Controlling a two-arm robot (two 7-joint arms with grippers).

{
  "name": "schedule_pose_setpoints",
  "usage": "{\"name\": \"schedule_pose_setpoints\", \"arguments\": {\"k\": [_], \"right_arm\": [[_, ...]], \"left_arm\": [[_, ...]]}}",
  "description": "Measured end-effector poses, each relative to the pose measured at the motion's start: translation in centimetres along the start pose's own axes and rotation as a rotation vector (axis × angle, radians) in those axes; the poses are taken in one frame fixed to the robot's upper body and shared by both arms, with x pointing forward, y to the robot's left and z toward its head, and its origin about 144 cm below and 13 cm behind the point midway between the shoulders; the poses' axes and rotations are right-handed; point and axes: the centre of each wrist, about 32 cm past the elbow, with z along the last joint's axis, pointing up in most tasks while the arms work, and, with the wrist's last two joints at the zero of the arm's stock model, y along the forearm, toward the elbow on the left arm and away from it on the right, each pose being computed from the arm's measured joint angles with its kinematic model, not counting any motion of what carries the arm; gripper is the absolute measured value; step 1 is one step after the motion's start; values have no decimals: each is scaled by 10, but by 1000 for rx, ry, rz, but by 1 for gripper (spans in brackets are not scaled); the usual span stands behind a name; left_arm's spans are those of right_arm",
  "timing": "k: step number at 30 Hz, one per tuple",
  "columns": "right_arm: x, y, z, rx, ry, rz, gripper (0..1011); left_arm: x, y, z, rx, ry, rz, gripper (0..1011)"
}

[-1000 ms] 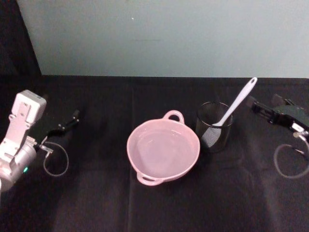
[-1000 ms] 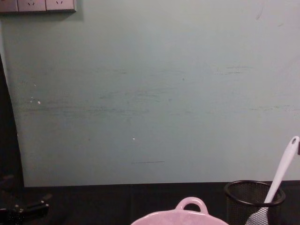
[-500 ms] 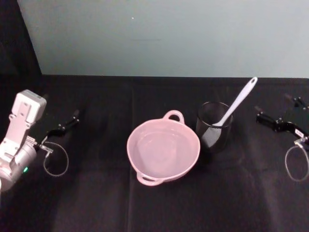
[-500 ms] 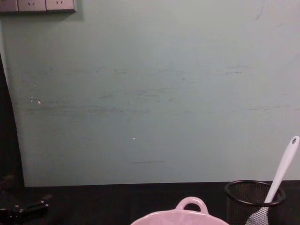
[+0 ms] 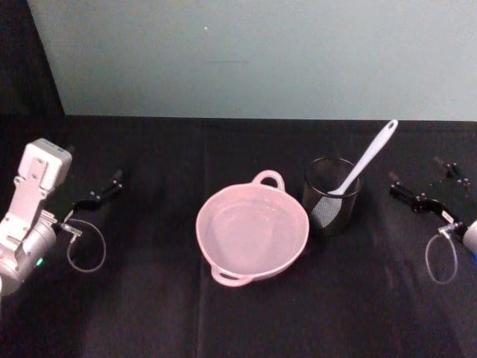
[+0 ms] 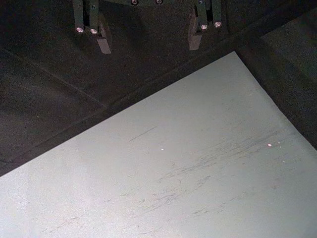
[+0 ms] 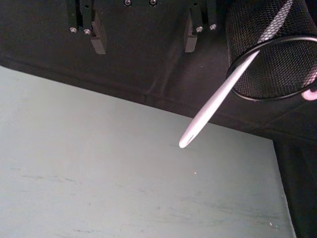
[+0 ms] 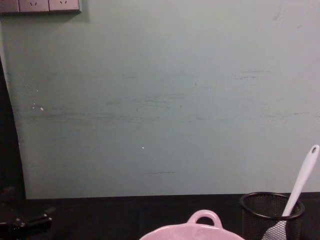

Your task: Use the one hand to pick up the spoon and stir the clear water in the bowl.

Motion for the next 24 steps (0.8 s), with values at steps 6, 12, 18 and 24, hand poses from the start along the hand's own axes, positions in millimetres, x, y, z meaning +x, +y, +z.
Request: {"name": "schedule_pose_setpoints", "arguments": {"k": [6, 12, 18, 24], "right_arm": [[0, 1, -1, -1, 2, 2, 1002], [0, 0, -1, 1, 0, 2, 1002], [0, 0, 0, 2, 0, 2, 1002], [0, 0, 0, 3, -1, 2, 1002]], "left_arm": [[0, 0, 0, 0, 0, 0, 1011], [0, 0, 0, 0, 0, 0, 1011], [0, 0, 0, 0, 0, 0, 1011], [0, 0, 0, 0, 0, 0, 1011]]}}
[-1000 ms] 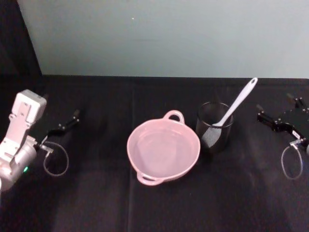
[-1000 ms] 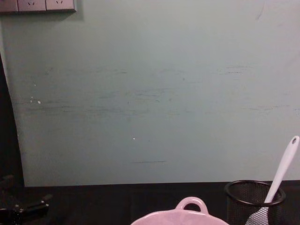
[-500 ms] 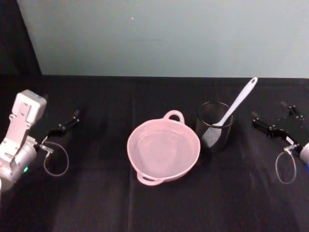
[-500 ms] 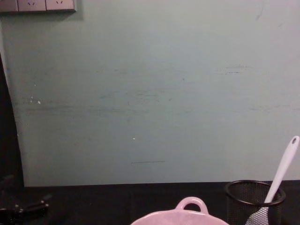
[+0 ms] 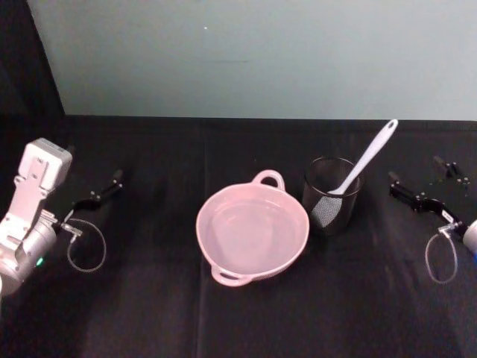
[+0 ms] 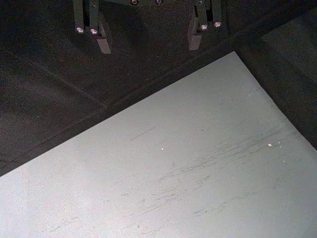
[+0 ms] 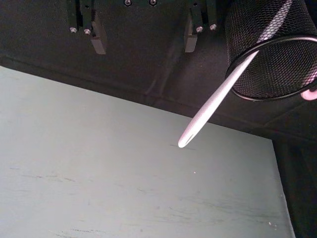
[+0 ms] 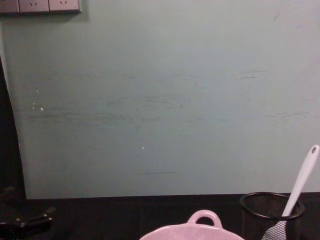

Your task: Use the one hand to pick up the spoon and stir the clear water in the bowl.

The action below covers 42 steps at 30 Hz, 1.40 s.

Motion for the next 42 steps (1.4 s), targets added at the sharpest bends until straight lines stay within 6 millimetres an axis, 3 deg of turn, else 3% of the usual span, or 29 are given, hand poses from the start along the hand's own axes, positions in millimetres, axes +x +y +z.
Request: {"name": "schedule_pose_setpoints", "arguments": {"k": [42], "right_arm": [[0, 0, 0, 1, -1, -1, 1002]], "left_arm": [[0, 0, 0, 0, 0, 0, 1011]]}}
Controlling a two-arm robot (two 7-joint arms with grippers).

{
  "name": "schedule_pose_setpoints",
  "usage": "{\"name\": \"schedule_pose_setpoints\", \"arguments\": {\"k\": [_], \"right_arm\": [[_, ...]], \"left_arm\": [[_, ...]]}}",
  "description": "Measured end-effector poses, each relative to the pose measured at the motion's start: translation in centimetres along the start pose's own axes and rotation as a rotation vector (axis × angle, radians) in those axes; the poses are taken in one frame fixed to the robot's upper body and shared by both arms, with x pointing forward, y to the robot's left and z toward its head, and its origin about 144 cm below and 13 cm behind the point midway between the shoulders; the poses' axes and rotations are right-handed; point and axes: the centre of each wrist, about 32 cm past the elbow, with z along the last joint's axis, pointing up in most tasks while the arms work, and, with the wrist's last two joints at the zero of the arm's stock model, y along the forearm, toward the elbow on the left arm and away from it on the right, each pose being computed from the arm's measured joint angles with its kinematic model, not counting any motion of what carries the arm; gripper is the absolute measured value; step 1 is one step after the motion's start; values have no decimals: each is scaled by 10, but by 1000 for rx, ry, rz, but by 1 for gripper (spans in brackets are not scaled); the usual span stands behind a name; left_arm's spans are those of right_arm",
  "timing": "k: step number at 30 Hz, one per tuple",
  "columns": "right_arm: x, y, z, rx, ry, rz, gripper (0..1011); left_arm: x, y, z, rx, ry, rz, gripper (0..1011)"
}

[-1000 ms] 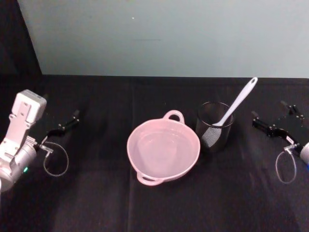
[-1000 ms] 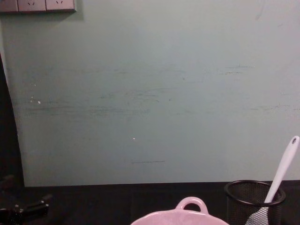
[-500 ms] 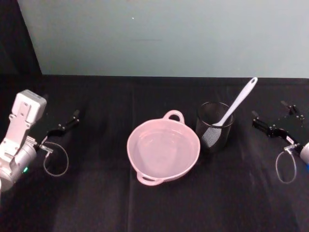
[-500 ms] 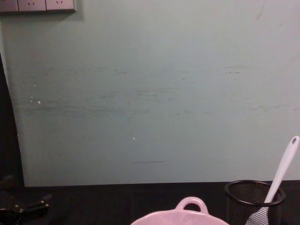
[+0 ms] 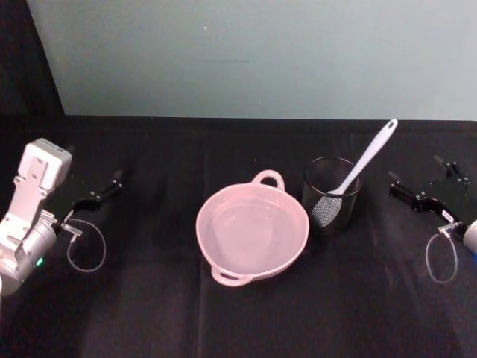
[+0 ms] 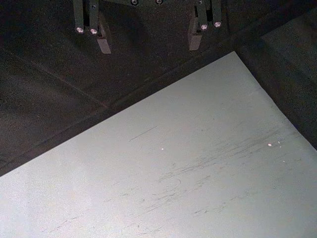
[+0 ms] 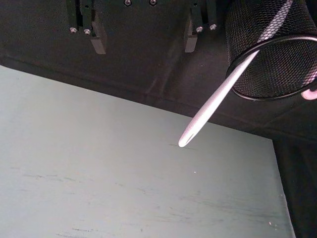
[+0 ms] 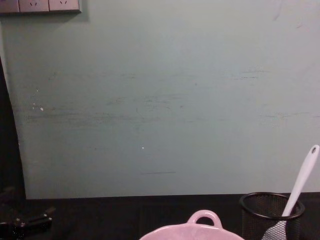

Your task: Use the one hand to pick up the spoon and stir the clear water in the bowl.

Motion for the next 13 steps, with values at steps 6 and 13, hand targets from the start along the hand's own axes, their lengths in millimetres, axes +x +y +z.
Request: {"name": "schedule_pose_setpoints", "arguments": {"k": [6, 13], "right_arm": [[0, 0, 0, 0, 0, 0, 1002], [0, 0, 0, 0, 0, 0, 1002]], "left_arm": [[0, 0, 0, 0, 0, 0, 1011], [0, 0, 0, 0, 0, 0, 1011]]}}
